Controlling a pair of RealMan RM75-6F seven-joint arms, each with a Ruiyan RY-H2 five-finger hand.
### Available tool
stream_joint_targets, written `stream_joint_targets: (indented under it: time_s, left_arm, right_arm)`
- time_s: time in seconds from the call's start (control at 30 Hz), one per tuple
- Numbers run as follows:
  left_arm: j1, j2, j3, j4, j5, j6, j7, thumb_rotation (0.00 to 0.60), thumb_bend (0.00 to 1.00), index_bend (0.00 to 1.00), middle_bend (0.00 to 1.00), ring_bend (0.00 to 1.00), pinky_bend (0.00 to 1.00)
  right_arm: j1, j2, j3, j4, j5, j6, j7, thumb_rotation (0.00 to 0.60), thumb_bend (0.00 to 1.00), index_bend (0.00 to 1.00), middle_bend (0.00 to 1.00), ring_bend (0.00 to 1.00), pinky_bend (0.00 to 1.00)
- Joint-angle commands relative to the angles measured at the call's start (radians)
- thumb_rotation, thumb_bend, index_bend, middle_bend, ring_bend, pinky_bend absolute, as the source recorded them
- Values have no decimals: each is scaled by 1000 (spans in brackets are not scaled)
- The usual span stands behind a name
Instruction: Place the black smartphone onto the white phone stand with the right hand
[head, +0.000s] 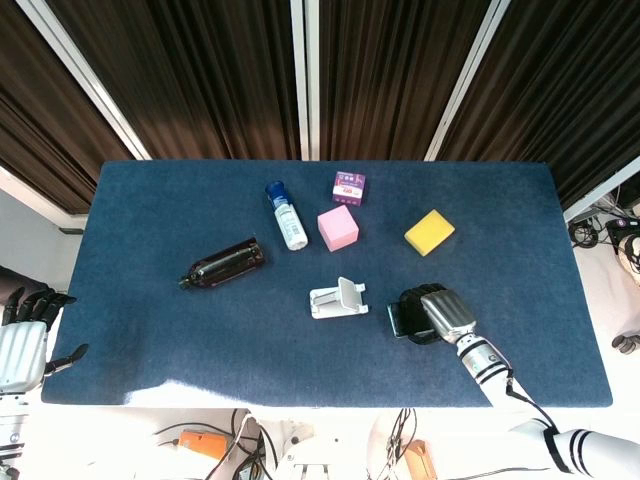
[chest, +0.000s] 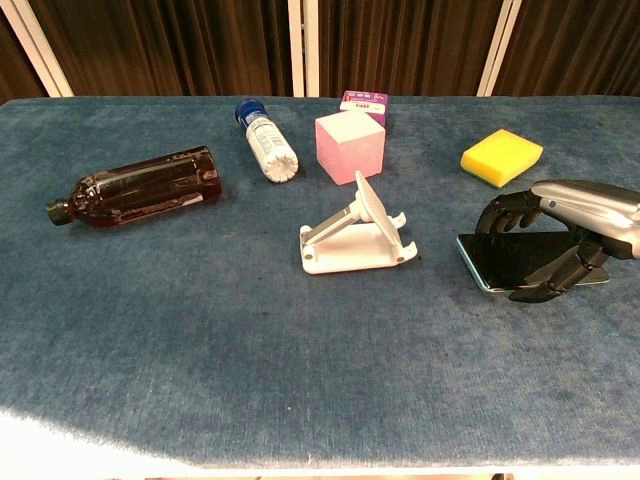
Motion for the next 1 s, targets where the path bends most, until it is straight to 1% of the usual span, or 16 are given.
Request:
stream_joint_targets:
  time_s: [0.03,0.17,0.33,0.43,0.53,0.67,0.87,1.0]
  left_arm:
    - [1,2,1,-2,1,1,1,600,81,270,238,142,0]
    - [2,4,2,-6,2,1,3,600,81,270,238,142,0]
    - [2,7,2,-11,6,3,6,600,82,270,238,142,0]
    - [4,8,1,-16,7,6,7,600,82,270,238,142,0]
    - [4,9,2,-21,5,5,13,600,81,270,238,142,0]
    - [2,12,1,-28,1,1,22,600,82,270,238,142,0]
    - [-6,16,-4,-36,0,-8,33,600,82,270,238,142,0]
    - [-7,17,-6,-37,-4,-11,34,600,81,270,238,142,0]
  right_arm:
    - [11,1,8,32,-54,9,101,600,447,692,465,376,430]
    - [16,32,23,17,-103,50,197,600,448,691,466,381,466]
    - [24,80,69,-54,-136,116,300,600,447,687,466,381,470]
    - [34,78,100,-88,-144,144,393,600,448,673,466,381,470]
    - [41,30,123,-86,-134,163,503,600,448,657,466,380,469]
    - [44,-68,129,-31,-119,177,618,600,448,652,466,380,469]
    - [39,-217,131,85,-114,221,711,600,447,647,465,368,458]
    - [45,-286,140,156,-105,228,761,600,448,637,464,348,429]
